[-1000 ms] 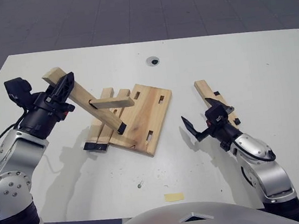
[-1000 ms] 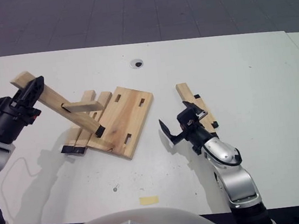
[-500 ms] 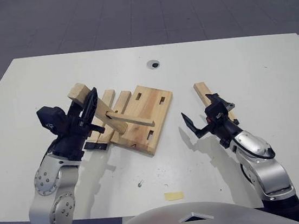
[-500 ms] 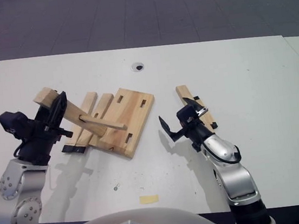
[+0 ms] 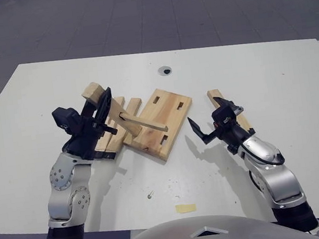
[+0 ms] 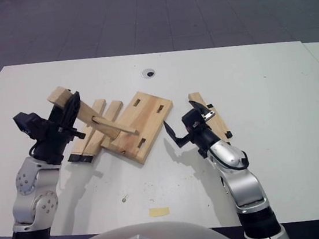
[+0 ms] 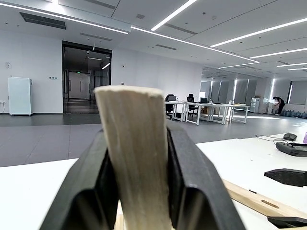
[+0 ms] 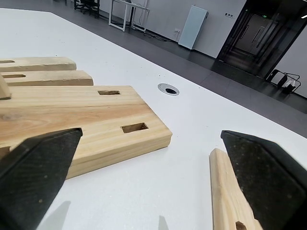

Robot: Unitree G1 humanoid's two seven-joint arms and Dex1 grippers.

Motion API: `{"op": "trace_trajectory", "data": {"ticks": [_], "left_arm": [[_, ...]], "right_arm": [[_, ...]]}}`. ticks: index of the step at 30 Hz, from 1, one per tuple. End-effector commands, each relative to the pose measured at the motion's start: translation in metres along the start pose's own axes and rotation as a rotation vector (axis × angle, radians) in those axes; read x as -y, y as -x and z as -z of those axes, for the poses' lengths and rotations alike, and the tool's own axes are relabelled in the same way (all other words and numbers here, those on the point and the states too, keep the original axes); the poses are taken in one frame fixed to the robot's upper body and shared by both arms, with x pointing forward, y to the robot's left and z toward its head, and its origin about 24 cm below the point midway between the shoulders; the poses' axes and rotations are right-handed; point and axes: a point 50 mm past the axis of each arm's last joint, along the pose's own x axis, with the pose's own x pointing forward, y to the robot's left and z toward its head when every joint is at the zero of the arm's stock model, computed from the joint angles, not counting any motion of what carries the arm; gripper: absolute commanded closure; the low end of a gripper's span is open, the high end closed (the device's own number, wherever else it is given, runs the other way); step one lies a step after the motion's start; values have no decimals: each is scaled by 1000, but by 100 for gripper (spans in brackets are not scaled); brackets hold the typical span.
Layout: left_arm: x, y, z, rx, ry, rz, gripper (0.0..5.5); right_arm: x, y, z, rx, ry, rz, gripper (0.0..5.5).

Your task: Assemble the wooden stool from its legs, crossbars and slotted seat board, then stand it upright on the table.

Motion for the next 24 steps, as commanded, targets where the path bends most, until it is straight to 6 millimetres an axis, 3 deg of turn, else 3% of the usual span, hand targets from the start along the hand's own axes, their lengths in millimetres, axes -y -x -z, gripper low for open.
{"op": "trace_trajectory", "data": {"ticks": [1, 6, 9, 12, 15, 17, 20, 24], "left_arm": [[-20, 25, 53, -268, -24, 57, 392], [-53, 33, 44, -222, -1, 175, 315], [-70, 27, 25, -153, 39, 209, 268], [-79, 3, -14, -44, 87, 236, 228], [-34, -30, -78, 80, 93, 327, 170], [-13, -40, -111, 141, 111, 359, 145], [-2, -48, -147, 230, 155, 369, 95], [-17, -63, -200, 389, 240, 259, 24]], "right_arm": [[-2, -4, 1, 9, -5, 16, 10], [-2, -4, 3, 4, -5, 21, 10], [-4, -6, 4, 2, -9, 11, 10], [-7, -7, 5, -1, -15, 6, 10], [-10, -8, 6, -4, -19, -1, 10], [-12, -8, 7, -7, -21, -3, 10], [-13, -7, 8, -9, -22, -6, 10], [-13, -5, 10, -18, -30, -2, 10]]}}
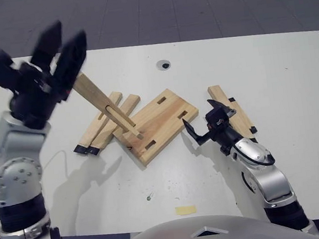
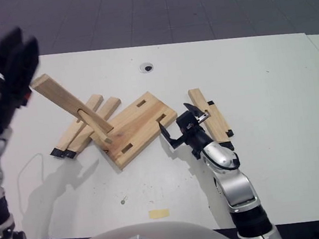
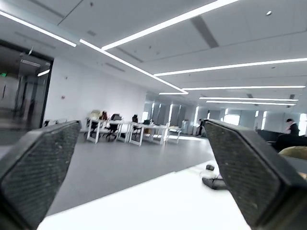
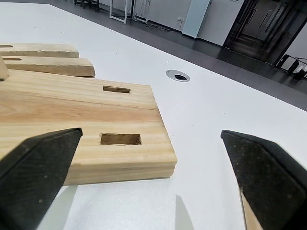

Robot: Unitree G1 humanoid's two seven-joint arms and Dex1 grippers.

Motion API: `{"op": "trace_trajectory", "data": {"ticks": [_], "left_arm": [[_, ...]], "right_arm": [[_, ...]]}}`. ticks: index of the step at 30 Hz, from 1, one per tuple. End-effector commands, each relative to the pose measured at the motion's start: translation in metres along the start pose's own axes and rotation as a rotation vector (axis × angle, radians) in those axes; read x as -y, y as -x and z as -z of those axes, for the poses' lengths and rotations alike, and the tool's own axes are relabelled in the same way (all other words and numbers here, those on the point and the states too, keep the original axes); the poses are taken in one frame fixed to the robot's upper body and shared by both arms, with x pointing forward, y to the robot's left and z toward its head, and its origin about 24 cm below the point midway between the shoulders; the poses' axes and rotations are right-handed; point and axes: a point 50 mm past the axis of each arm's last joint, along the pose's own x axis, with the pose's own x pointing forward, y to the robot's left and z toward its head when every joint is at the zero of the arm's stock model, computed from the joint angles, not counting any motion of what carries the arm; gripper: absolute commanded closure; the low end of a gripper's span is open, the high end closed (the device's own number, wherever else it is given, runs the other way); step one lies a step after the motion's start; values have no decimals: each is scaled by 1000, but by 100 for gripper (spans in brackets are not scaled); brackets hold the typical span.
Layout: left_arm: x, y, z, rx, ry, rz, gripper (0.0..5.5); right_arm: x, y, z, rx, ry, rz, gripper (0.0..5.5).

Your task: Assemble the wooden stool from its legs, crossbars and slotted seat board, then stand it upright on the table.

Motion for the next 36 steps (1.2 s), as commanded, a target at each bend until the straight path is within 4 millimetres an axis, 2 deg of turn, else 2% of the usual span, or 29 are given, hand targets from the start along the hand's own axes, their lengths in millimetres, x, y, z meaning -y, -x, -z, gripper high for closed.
{"op": "trace_trajectory", "data": {"ticks": [1, 3, 5, 6, 7, 10, 11, 13, 19, 23, 30, 32, 36], "left_arm": [[-3, -30, -56, 154, -5, -72, 12], [-16, -33, -53, 103, -40, -168, 12], [-32, -29, -32, -29, -100, -275, 12], [-41, -21, -15, -136, -128, -319, 12], [-52, -10, 3, -247, -170, -373, 12], [-81, 43, 58, -647, -296, -525, 12], [-87, 57, 69, -744, -325, -534, 12], [-96, 76, 80, -827, -306, -553, 12], [-106, 105, 97, -992, -289, -483, 12], [-107, 91, 91, -876, -210, -480, 12], [-86, 80, 109, -792, -86, -441, 12], [-87, 82, 109, -784, -92, -471, 12], [-102, 89, 98, -818, -183, -555, 12]], "right_arm": [[-1, 3, 4, -15, 6, 3, 10], [-1, 3, 4, -18, 4, 6, 10], [-1, 3, 4, -19, 3, 7, 10], [-1, 4, 5, -21, 4, 6, 10], [-1, 4, 5, -23, 3, 7, 10], [0, 5, 7, -32, 6, 4, 10], [0, 5, 7, -33, 7, 5, 10], [1, 5, 7, -35, 8, 7, 10], [-2, 6, 9, -44, 7, -12, 10], [-5, 7, 10, -51, -1, -10, 10], [-9, 7, 10, -49, -16, 3, 10], [-8, 9, 11, -54, -17, -6, 10], [-4, 15, 12, -52, -41, -10, 10]]}}
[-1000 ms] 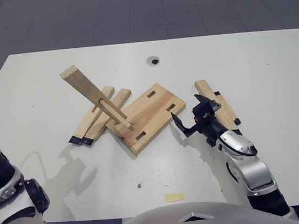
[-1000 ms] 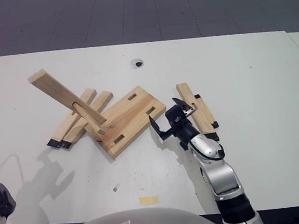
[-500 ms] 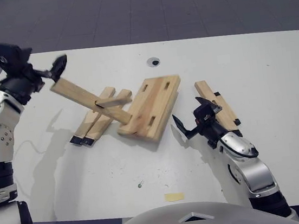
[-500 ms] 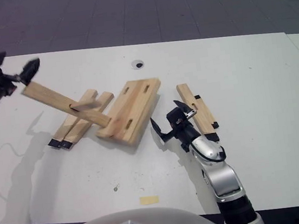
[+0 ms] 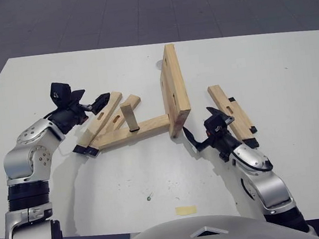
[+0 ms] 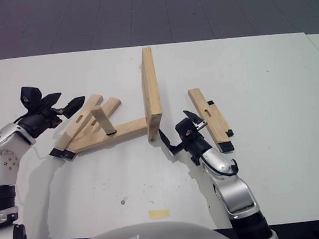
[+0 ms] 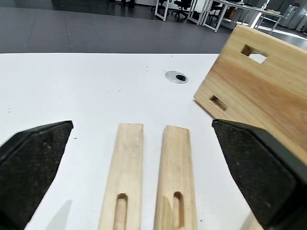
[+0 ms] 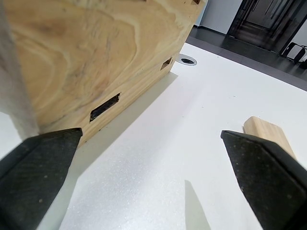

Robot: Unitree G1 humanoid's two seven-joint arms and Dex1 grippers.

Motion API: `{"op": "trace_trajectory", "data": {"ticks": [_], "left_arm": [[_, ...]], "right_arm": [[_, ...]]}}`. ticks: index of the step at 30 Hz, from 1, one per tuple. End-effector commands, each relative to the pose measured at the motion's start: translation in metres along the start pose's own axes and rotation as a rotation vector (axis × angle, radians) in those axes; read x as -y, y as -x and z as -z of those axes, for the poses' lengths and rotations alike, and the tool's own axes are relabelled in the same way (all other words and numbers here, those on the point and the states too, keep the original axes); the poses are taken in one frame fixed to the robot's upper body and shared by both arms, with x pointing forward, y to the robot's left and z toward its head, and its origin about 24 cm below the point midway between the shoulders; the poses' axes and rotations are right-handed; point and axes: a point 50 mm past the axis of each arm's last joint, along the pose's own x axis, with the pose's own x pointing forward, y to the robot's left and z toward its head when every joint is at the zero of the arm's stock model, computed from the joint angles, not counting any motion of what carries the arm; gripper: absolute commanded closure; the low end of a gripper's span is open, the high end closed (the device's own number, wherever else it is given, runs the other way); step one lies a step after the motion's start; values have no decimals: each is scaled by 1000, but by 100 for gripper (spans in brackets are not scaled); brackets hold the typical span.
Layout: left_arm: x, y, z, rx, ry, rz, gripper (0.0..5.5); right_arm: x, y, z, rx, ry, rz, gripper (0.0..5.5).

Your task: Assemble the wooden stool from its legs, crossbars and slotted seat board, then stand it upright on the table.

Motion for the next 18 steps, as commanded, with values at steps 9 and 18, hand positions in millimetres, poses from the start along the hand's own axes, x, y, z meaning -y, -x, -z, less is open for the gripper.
{"op": "trace_trajectory", "data": {"ticks": [9, 18], "left_arm": [[-32, 9, 9, -105, -142, -151, 12], [-21, 8, 23, -112, -143, -149, 12]], "right_arm": [[7, 38, -63, 177, -318, -442, 10], [9, 2, -92, 133, -602, -160, 10]]}}
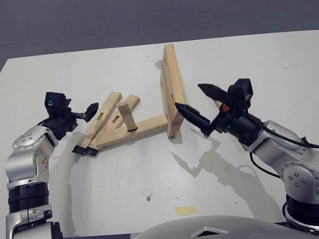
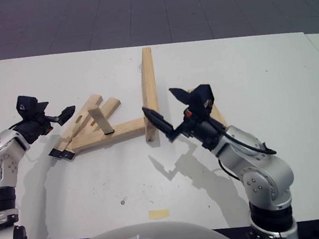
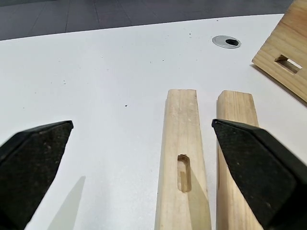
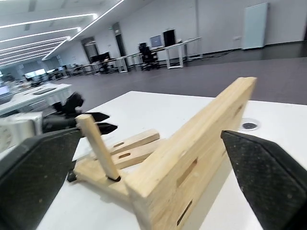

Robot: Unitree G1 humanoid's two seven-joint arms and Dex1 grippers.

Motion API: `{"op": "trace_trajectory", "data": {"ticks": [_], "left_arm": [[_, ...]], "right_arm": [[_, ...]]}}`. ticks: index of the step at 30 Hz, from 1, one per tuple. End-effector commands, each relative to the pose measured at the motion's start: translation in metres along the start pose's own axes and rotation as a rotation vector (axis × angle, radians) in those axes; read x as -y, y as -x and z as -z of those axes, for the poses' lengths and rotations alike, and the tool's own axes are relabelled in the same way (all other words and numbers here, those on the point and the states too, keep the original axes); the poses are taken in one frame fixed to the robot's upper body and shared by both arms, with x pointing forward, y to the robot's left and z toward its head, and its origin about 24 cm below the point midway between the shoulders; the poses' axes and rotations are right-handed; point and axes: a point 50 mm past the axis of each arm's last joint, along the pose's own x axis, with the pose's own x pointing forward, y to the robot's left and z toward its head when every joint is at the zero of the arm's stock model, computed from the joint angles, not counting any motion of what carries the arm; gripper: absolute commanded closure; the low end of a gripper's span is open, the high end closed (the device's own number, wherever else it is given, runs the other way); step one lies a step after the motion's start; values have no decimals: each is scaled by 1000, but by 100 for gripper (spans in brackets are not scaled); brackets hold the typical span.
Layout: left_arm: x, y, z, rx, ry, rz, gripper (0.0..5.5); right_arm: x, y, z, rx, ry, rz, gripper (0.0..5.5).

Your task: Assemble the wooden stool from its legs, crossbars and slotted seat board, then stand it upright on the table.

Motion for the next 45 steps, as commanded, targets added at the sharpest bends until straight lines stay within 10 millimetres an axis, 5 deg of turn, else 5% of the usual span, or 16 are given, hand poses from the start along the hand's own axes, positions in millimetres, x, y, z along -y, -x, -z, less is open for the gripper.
{"op": "trace_trajectory", "data": {"ticks": [1, 7, 15, 23, 33, 45], "left_arm": [[1, -1, 1, -8, -20, -10, 12], [4, -2, 2, -10, -24, -1, 10], [9, -4, 3, -9, -32, 10, 10], [14, -5, 9, -20, -33, 16, 10], [16, -6, 14, -41, -69, 8, 10], [15, -8, 20, -55, -92, 1, 10]], "right_arm": [[-7, -13, 7, -55, -174, 115, 10], [-13, -17, 1, -85, -241, 179, 36], [-26, -16, 21, -289, -138, 167, 178], [-14, -19, 24, -266, -154, 281, 312], [0, -9, 52, -176, -814, 332, 416], [6, 6, 78, -280, -1013, 366, 416]]}}
